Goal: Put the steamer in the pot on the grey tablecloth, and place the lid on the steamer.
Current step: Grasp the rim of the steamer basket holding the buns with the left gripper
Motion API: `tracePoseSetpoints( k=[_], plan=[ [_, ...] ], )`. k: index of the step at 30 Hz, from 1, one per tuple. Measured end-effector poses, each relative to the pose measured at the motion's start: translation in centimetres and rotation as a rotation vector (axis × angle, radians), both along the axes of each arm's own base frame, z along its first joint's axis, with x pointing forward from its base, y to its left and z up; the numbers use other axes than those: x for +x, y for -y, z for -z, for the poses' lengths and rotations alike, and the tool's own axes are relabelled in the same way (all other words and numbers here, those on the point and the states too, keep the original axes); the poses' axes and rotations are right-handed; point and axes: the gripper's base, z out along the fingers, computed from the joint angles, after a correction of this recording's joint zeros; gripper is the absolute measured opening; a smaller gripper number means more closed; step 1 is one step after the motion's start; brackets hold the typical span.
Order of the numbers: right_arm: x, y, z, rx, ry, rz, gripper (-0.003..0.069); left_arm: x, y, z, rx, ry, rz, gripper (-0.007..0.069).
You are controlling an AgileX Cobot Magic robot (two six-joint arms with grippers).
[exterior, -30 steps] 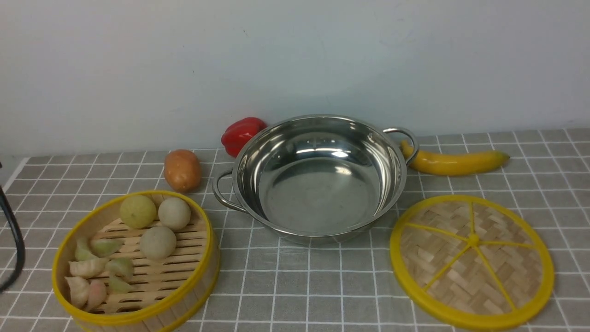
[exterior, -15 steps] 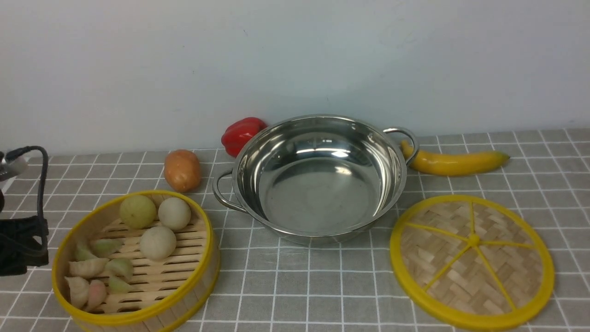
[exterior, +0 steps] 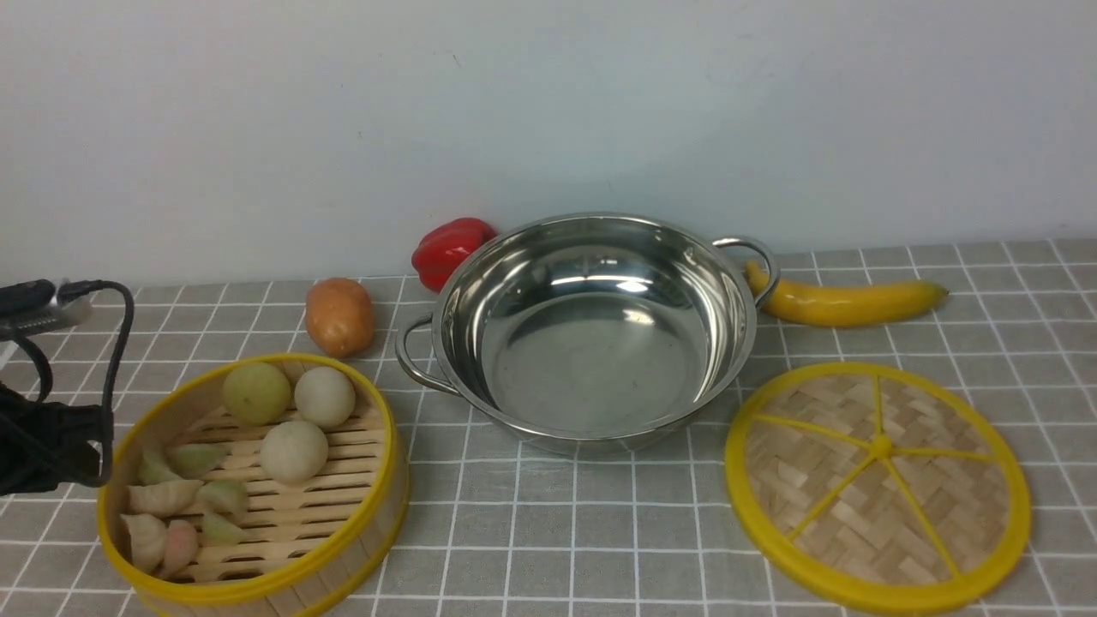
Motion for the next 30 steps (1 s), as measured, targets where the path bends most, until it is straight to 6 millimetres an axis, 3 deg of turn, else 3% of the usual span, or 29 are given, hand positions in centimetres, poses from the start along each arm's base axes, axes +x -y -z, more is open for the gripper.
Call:
tracePoseSetpoints(
  k=[6, 21, 25, 30],
  plan=[
    [0.0, 0.0, 0.0, 0.0, 0.0, 0.0, 0.0243, 0.1, 0.0, 0.3, -0.009, -0.003, -0.012, 0.0243],
    [0.0, 0.0, 0.0, 0.0, 0.0, 0.0, 0.0243, 0.9, -0.3, 4.5, -0.081, -0.12, -0.027, 0.0234],
    [0.0, 0.0, 0.0, 0.0, 0.0, 0.0, 0.0243, 1.1, -0.3, 4.9, -0.093, -0.124, -0.038, 0.0186],
    [0.0, 0.0, 0.0, 0.001, 0.0, 0.0, 0.0243, 1.3, -0.3, 5.0, -0.086, -0.115, -0.044, 0.0059]
  ],
)
